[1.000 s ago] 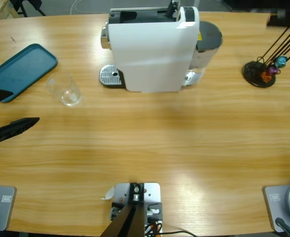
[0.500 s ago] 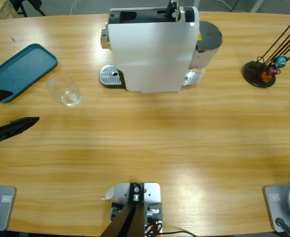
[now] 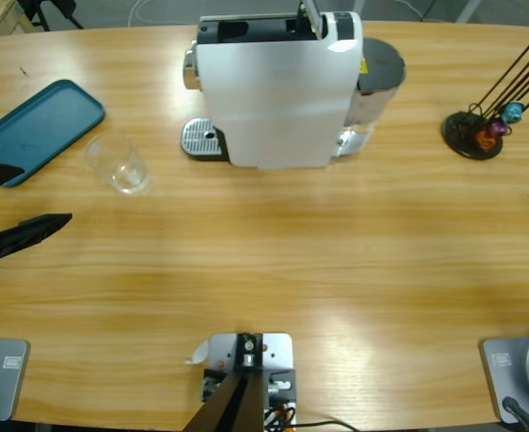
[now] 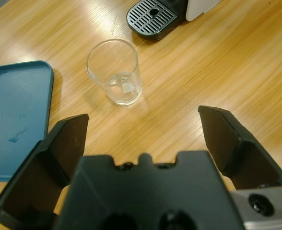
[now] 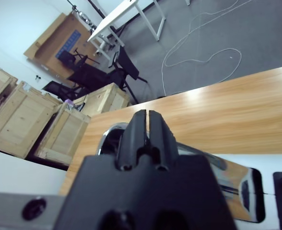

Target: Pour coffee

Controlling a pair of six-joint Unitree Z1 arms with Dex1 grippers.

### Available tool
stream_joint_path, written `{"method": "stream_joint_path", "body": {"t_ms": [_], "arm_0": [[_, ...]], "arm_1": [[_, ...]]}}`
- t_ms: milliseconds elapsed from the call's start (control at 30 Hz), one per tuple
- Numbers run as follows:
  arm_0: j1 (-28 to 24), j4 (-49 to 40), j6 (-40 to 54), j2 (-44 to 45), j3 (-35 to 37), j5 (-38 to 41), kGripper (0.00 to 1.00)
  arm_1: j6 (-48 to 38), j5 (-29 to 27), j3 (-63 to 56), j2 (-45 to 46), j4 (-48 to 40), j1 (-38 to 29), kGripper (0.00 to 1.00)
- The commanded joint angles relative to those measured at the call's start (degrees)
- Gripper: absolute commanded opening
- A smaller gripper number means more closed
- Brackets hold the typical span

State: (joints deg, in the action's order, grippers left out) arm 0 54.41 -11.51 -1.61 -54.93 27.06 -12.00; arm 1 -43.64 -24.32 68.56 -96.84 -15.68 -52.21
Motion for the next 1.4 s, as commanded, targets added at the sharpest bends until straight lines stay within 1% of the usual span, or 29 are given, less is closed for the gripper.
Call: {"method": "stream_joint_path", "body": {"t_ms": [33, 267, 467, 533, 767, 1100, 1400], "arm_0": [[0.4, 0.8, -2.2, -0.7, -2.0, -0.9, 1.000], [0.4, 0.9, -2.3, -0.8, -2.1, -0.9, 1.000], [0.4, 0.9, -2.3, -0.8, -2.1, -0.9, 1.000], [0.4, 0.9, -2.3, -0.8, -2.1, -0.9, 1.000], [0.4, 0.9, -2.3, -0.8, -2.1, -1.0, 1.000], [0.4, 0.9, -2.3, -0.7, -2.1, -1.2, 1.000], [0.4, 0.9, -2.3, -0.6, -2.2, -1.2, 1.000]], "arm_1": [[0.4, 3.0, -0.5, -8.6, -0.8, -3.1, 0.000], [2.4, 6.6, -0.3, -11.0, -1.0, -3.4, 0.000], [4.6, 7.5, 0.3, -12.1, 3.4, -3.4, 0.000], [4.9, 7.7, 0.4, -13.2, 5.0, -3.4, 0.000], [5.7, 8.1, 0.6, -14.9, 6.0, -3.2, 0.000], [7.0, 7.5, 0.9, -17.9, 12.8, -3.2, 0.000], [6.5, 8.1, 0.4, -20.2, 13.5, -2.9, 0.000]]}}
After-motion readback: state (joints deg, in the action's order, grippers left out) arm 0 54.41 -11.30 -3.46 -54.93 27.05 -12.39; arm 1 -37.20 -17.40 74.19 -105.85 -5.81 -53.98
